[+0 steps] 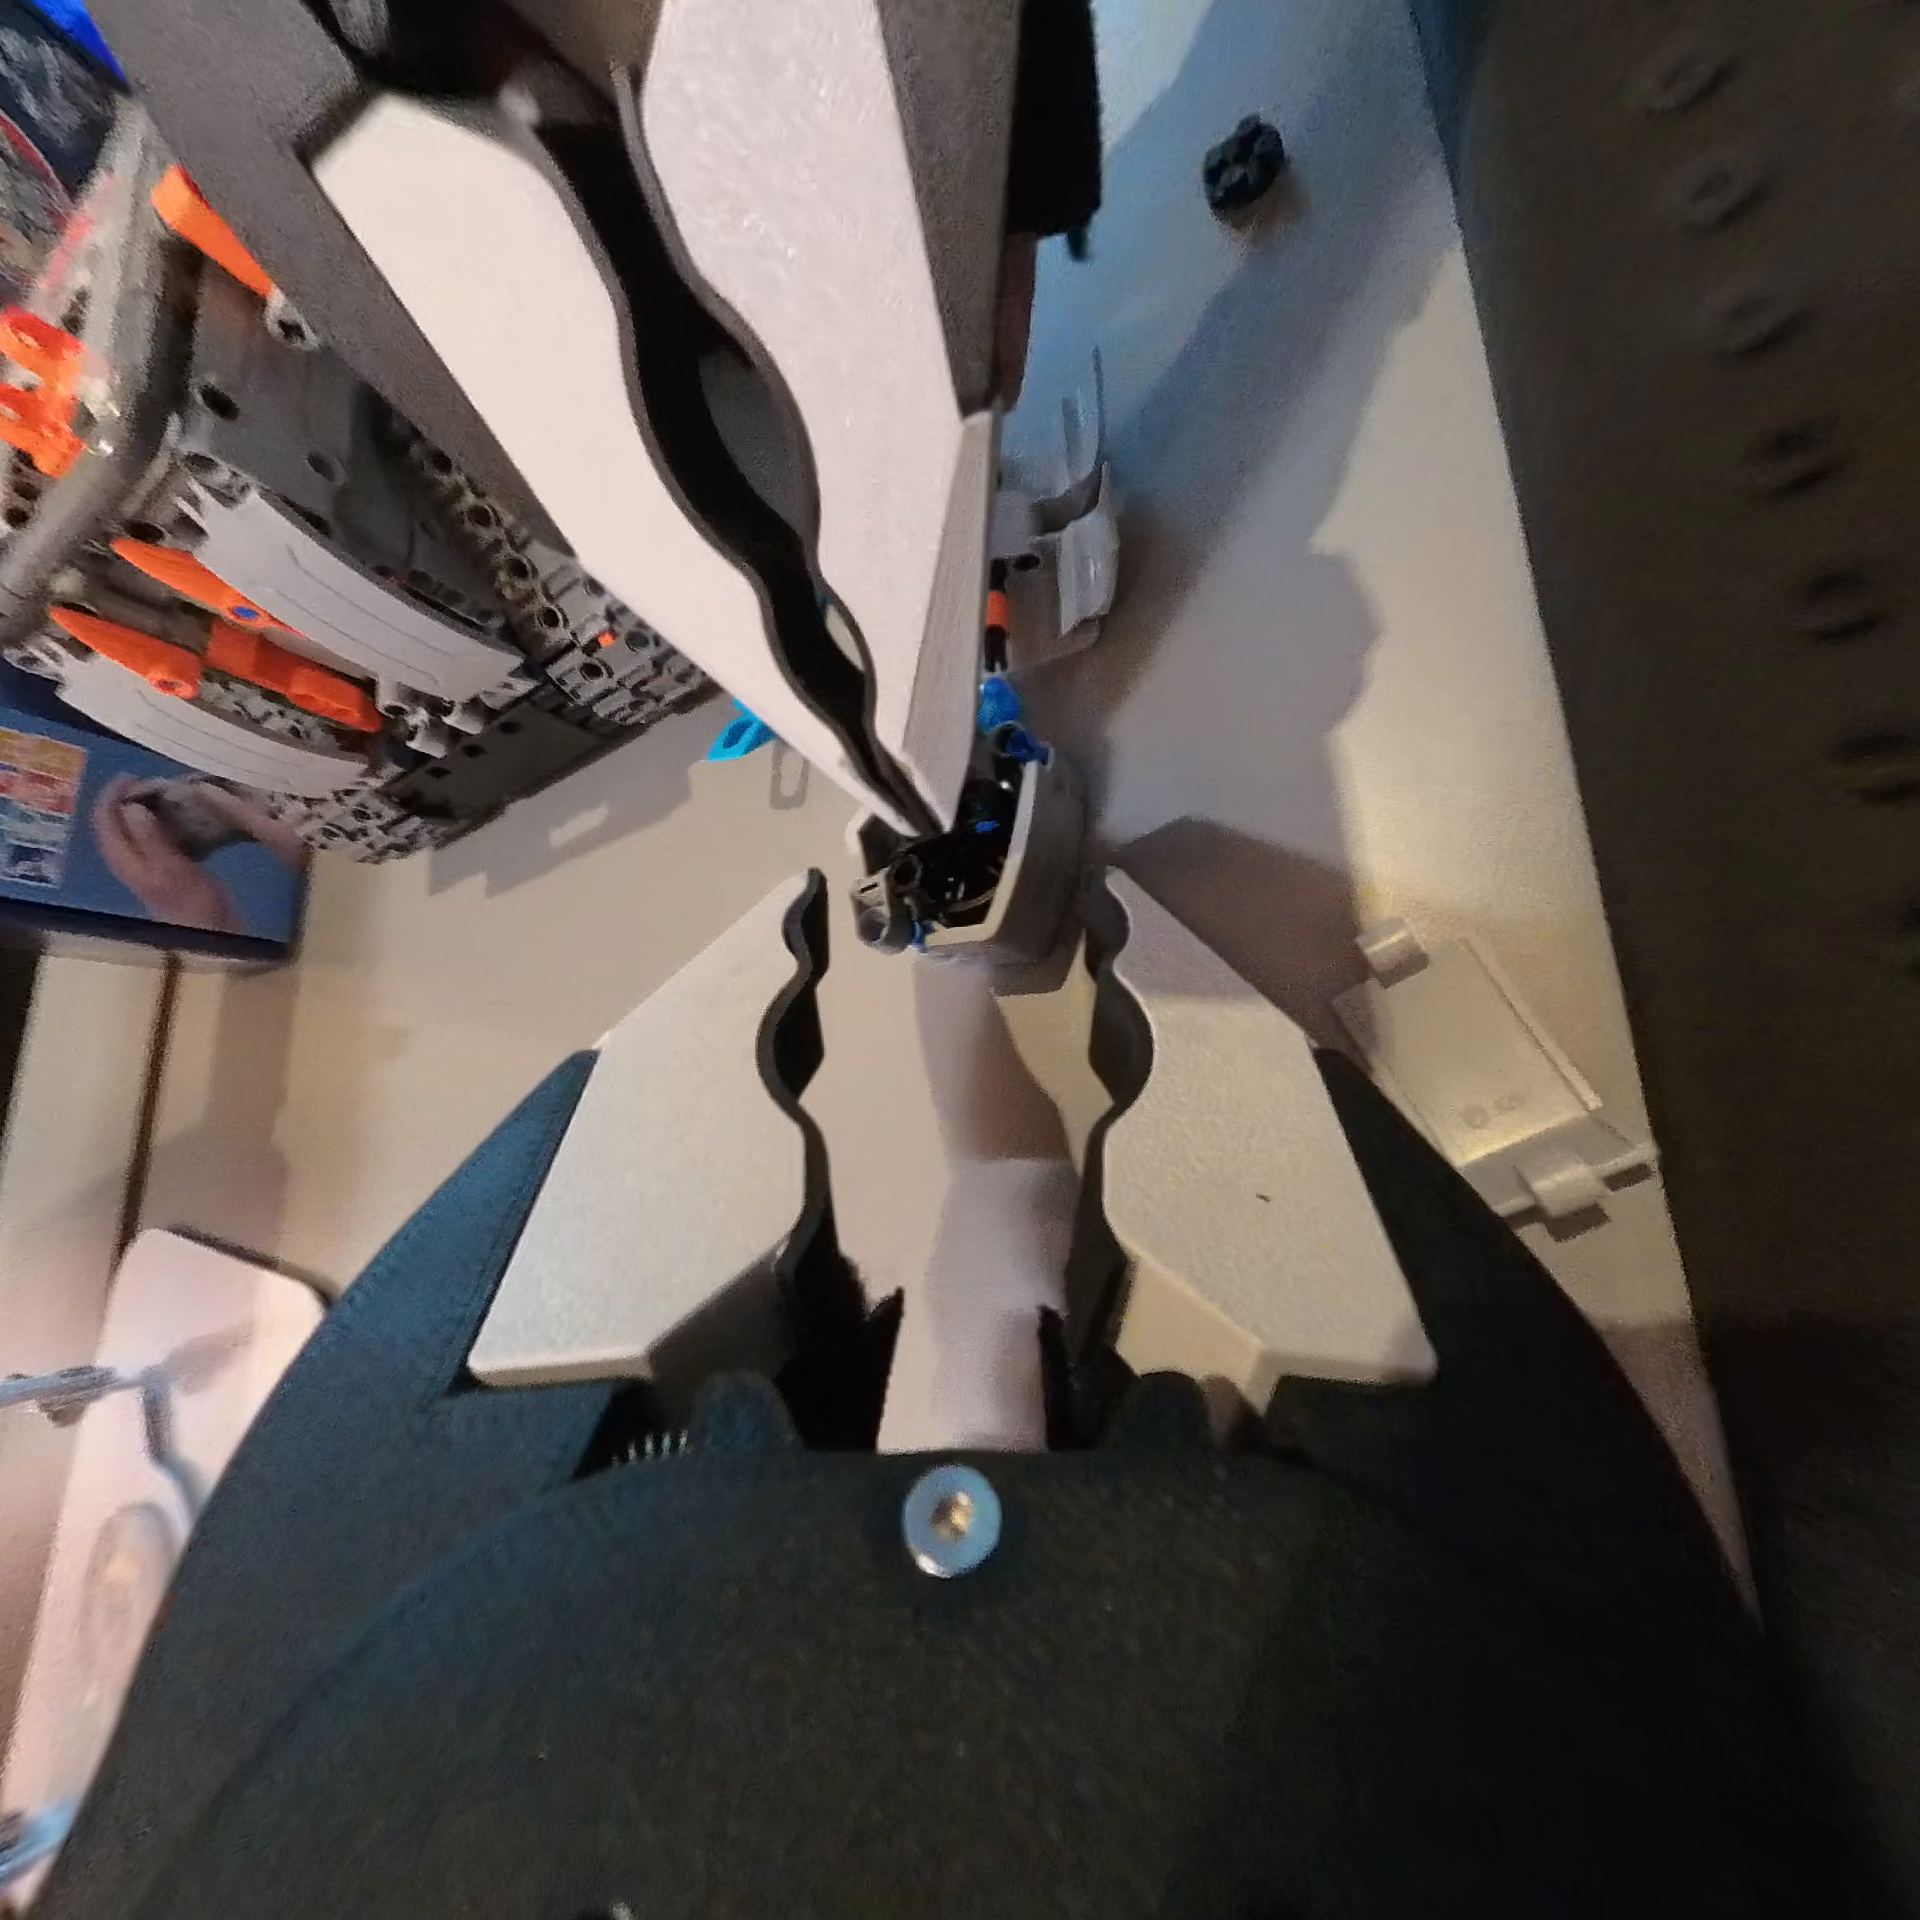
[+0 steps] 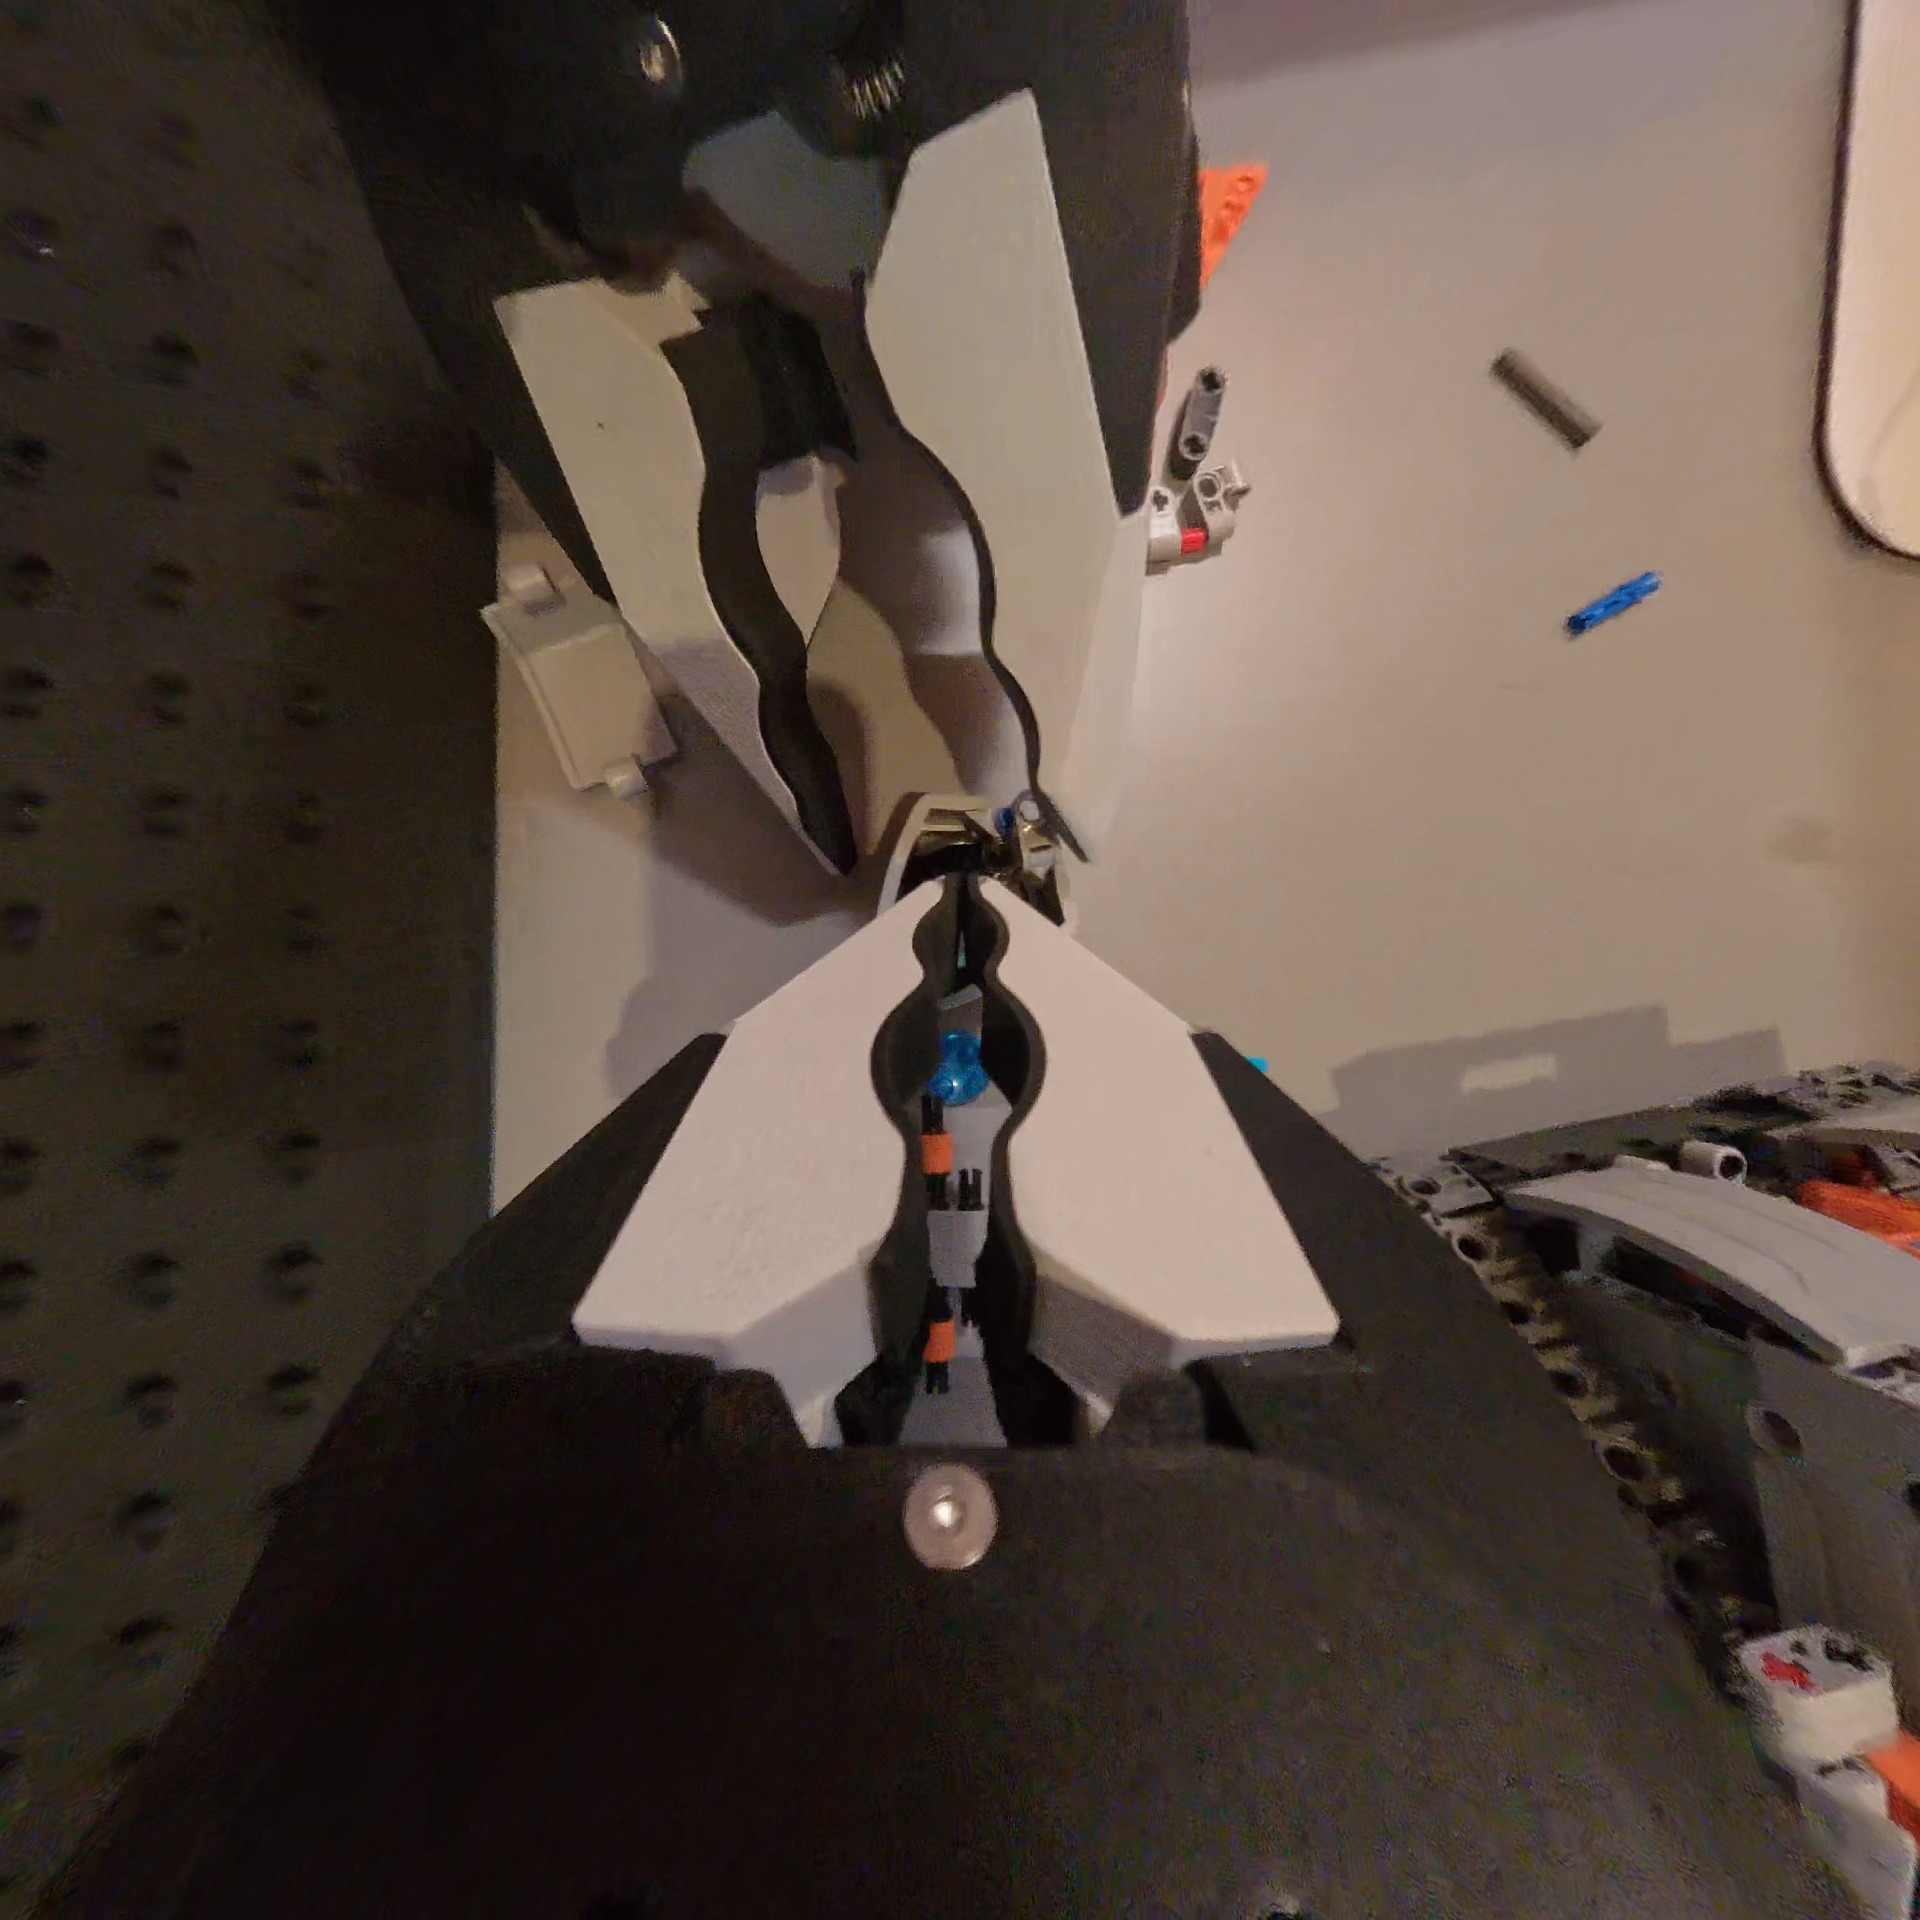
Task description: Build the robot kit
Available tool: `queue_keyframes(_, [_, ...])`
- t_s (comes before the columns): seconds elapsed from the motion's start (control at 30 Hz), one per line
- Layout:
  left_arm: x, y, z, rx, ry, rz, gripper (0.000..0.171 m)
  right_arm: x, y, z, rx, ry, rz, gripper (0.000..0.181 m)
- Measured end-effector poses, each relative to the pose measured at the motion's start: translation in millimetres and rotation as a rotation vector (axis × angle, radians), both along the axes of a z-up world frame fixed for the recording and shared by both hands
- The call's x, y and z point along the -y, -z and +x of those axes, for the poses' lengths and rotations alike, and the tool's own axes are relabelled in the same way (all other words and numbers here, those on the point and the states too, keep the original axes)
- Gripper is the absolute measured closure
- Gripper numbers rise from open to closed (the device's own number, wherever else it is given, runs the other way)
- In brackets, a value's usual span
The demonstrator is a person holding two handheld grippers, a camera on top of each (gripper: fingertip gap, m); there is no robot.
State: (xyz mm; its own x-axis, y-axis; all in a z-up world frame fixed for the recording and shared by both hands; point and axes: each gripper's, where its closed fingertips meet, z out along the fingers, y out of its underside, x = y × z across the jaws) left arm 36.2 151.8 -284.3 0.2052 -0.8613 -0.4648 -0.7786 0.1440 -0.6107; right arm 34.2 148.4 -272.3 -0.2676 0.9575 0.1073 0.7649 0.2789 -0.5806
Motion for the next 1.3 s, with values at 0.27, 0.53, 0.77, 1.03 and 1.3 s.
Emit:
queue_keyframes(0.27, [-2, 14, 9, 0.101, 0.01, -0.249, 0.127, -10, 1, 2, 0.055, 0.042, 0.029, 0.181])
queue_keyframes(0.53, [-1, 15, 10, 0.119, 0.012, -0.275, 0.131, -1, -6, 1, 0.082, 0.0, 0.031, 0.181])
queue_keyframes(0.77, [-1, 15, 11, 0.12, 0.014, -0.28, 0.132, 0, 0, 5, 0.145, -0.008, 0.039, 0.181])
queue_keyframes(1.03, [-1, 15, 11, 0.122, 0.015, -0.282, 0.132, 2, 2, 6, 0.203, -0.029, 0.049, 0.181])
queue_keyframes(1.3, [-2, 15, 11, 0.125, 0.018, -0.288, 0.132, -3, 2, 6, 0.217, -0.017, 0.042, 0.181])
